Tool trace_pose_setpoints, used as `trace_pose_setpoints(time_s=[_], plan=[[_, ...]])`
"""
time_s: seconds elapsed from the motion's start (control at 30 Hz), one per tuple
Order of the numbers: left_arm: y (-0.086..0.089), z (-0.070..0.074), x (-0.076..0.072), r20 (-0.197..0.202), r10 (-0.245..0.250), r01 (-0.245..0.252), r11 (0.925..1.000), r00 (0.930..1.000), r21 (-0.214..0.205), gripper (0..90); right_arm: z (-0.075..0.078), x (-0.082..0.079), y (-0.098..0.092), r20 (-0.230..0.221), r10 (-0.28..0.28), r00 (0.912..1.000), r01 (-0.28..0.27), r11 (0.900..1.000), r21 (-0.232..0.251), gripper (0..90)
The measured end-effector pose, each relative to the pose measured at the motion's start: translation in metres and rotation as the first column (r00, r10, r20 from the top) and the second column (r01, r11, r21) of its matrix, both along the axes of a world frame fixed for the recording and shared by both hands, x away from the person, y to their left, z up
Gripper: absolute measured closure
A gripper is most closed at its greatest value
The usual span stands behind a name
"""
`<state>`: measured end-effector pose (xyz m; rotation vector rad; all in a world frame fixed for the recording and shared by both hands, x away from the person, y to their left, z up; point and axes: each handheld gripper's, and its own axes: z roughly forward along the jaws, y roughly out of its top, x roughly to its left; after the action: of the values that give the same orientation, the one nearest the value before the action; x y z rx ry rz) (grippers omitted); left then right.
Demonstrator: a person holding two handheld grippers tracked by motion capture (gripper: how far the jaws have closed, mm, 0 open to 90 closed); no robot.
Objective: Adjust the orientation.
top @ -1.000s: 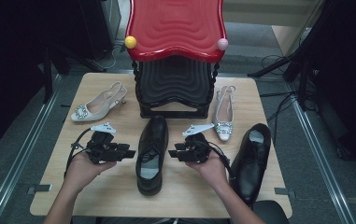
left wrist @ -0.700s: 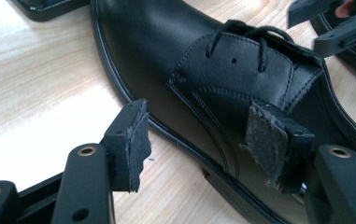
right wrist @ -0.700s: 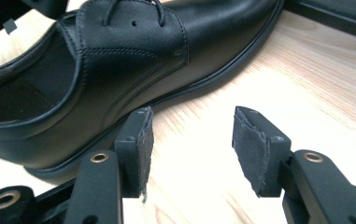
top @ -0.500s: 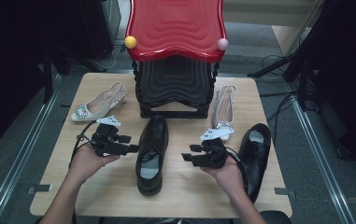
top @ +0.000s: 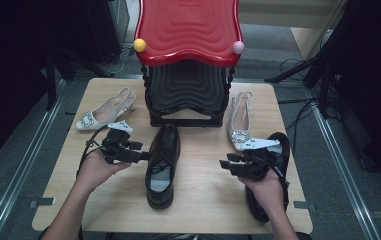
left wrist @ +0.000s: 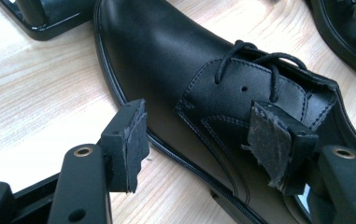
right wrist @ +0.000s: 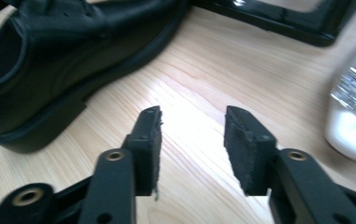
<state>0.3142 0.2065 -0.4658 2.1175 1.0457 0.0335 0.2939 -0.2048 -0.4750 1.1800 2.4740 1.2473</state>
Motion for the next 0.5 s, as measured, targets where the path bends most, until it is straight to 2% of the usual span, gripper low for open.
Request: trace_pose_setpoints(time_s=[0.13,0.27,0.3,0.33,0.5], plan=[[-0.002,0.000,0.001,0.016,-0.007,0.007,1.0000,0.9999,-0.001,38.2,0.001,-0.005,-0.014,-0.008,-0.019,0.9998,0.019,0.9998,-0.011,77.0],[-0.002,-0.001,0.003,0.018,-0.003,0.003,1.0000,0.9998,-0.004,38.3,0.001,-0.010,-0.027,-0.020,-0.048,0.9987,0.047,0.9985,-0.028,86.1],[-0.002,-0.001,0.003,0.018,-0.003,0.003,1.0000,0.9998,-0.004,38.3,0.001,-0.010,-0.027,-0.020,-0.048,0.9987,0.047,0.9985,-0.028,86.1],[-0.002,-0.002,0.005,0.016,-0.003,0.003,1.0000,0.9999,-0.002,38.3,0.002,-0.013,-0.035,-0.031,-0.062,0.9976,0.061,0.9975,-0.034,90.0],[-0.005,0.000,0.008,0.023,-0.013,0.013,0.9999,0.9996,-0.007,38.3,0.003,-0.024,-0.054,-0.040,-0.099,0.9943,0.097,0.9941,-0.047,90.0]])
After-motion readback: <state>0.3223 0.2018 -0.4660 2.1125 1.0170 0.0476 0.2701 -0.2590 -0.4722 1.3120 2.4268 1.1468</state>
